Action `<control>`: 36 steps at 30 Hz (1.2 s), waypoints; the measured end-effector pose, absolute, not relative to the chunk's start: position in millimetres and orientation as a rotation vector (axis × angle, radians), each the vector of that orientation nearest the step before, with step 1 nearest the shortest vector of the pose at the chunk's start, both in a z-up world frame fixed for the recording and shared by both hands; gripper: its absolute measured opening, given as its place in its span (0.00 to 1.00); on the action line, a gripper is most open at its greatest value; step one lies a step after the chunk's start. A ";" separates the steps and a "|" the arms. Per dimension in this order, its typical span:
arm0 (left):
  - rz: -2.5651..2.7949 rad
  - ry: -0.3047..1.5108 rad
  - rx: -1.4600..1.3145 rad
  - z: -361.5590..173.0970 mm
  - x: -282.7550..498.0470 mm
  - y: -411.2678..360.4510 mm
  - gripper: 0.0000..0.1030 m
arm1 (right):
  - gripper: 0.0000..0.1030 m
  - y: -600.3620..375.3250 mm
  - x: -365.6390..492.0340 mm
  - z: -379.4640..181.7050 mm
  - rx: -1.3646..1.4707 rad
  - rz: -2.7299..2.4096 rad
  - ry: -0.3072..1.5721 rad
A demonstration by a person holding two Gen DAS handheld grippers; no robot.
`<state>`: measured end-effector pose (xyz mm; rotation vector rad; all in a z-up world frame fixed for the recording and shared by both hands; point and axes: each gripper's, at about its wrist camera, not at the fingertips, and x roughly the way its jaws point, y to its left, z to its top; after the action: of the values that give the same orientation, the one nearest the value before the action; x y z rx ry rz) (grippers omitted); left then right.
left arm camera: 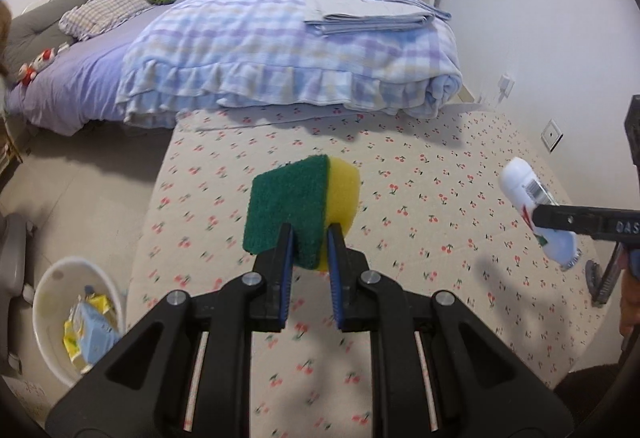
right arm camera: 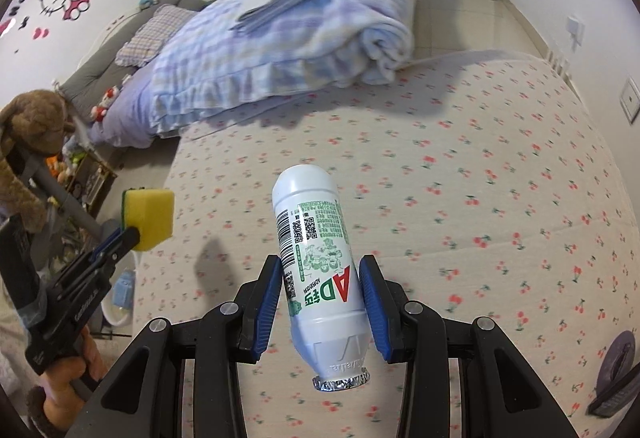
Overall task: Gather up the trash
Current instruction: 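Carry the sponge to the wastebasket and drop it with the left tool while the right tool drops the bottle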
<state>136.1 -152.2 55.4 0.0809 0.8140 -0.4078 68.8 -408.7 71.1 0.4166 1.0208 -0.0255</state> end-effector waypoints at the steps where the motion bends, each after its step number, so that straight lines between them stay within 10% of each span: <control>1: -0.403 0.822 0.060 55.2 134.7 -144.0 0.17 | 0.40 -402.2 70.6 72.6 0.412 -0.015 1.020; 36: -0.075 0.918 -0.290 28.1 136.2 116.2 0.21 | 0.40 -159.0 150.3 49.4 0.245 0.315 1.120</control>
<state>136.2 116.2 28.1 -0.2897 0.9181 -0.0745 150.3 -159.0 49.4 0.2449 1.1197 0.3153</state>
